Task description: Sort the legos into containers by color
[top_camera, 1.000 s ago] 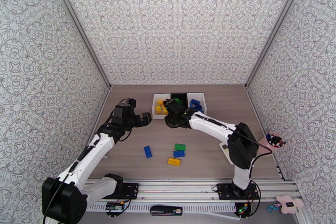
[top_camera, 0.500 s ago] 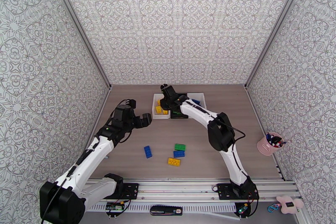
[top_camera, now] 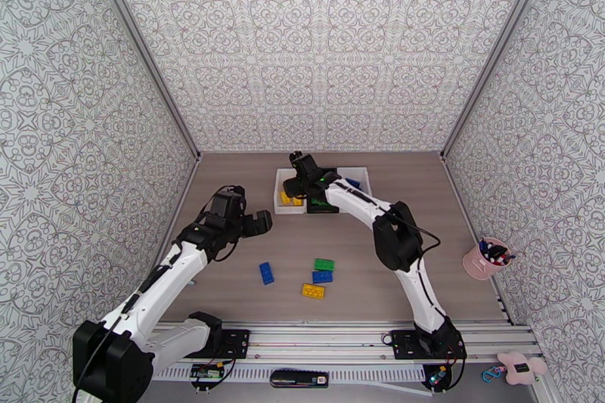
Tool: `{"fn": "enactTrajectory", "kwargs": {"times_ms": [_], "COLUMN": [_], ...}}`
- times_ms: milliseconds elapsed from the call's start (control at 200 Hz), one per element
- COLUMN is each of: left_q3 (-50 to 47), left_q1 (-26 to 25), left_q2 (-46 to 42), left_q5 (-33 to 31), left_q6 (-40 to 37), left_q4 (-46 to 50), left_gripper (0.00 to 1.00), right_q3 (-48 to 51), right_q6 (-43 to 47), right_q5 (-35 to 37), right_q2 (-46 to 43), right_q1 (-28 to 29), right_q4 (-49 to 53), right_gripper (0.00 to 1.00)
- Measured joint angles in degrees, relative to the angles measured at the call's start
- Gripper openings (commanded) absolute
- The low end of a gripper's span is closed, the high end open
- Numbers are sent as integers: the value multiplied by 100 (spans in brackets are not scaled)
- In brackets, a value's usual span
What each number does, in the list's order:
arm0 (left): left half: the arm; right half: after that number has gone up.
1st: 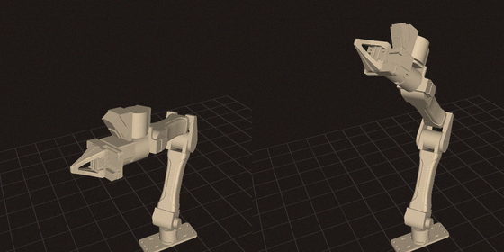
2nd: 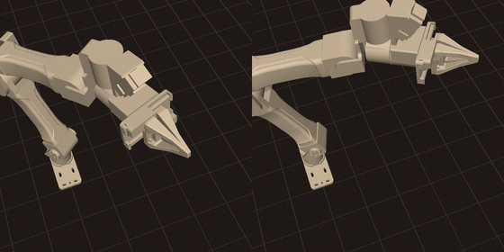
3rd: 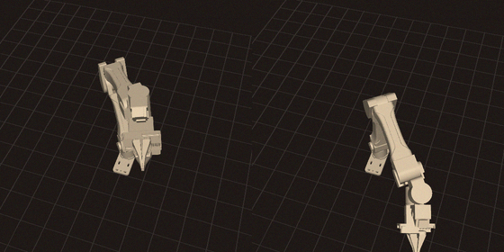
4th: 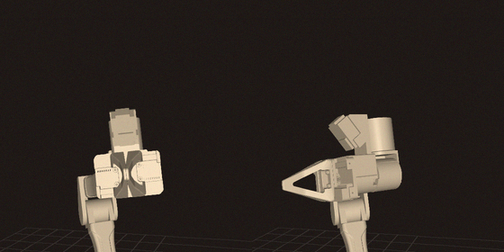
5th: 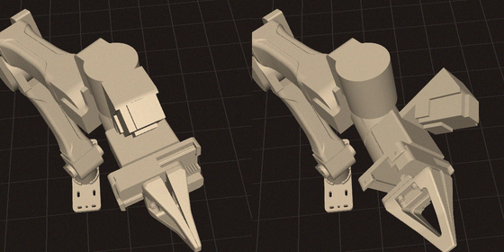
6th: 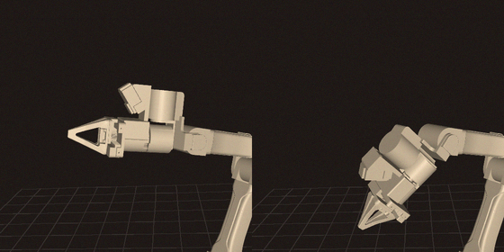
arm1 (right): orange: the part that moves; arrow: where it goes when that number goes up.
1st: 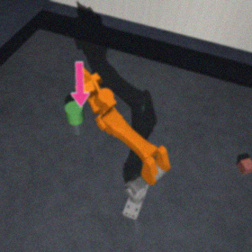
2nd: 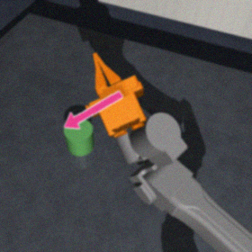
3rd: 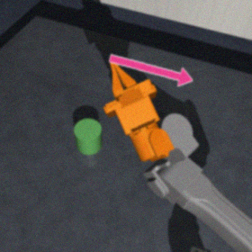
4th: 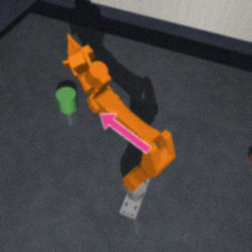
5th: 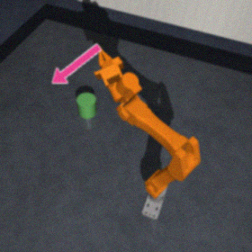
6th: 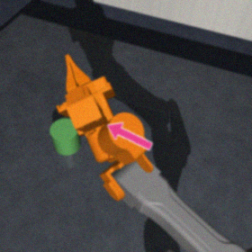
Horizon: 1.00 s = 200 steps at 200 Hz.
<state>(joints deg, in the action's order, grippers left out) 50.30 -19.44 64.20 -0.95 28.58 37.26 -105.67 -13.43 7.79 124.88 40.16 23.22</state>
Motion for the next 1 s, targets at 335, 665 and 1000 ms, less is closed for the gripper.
{"fn": "enactTrajectory", "kwargs": {"times_ms": [335, 665, 1000], "left_q3": [68, -470, -643], "left_q1": [-896, -1123, -1123], "left_q2": [76, 533, 1209], "left_q5": [-96, 136, 195], "left_q6": [938, 1499, 1502], "left_q4": [1471, 1646, 1314], "left_gripper": [99, 94, 88], "right_q3": [2079, 2951, 3047], "right_q6": [-87, -313, -334], "right_q5": [337, 422, 470], "right_q2": [-1904, -2181, -2345], "right_q1": [0, 0, -2], "right_q4": [-785, -807, -763], "right_gripper": [94, 93, 93]}}
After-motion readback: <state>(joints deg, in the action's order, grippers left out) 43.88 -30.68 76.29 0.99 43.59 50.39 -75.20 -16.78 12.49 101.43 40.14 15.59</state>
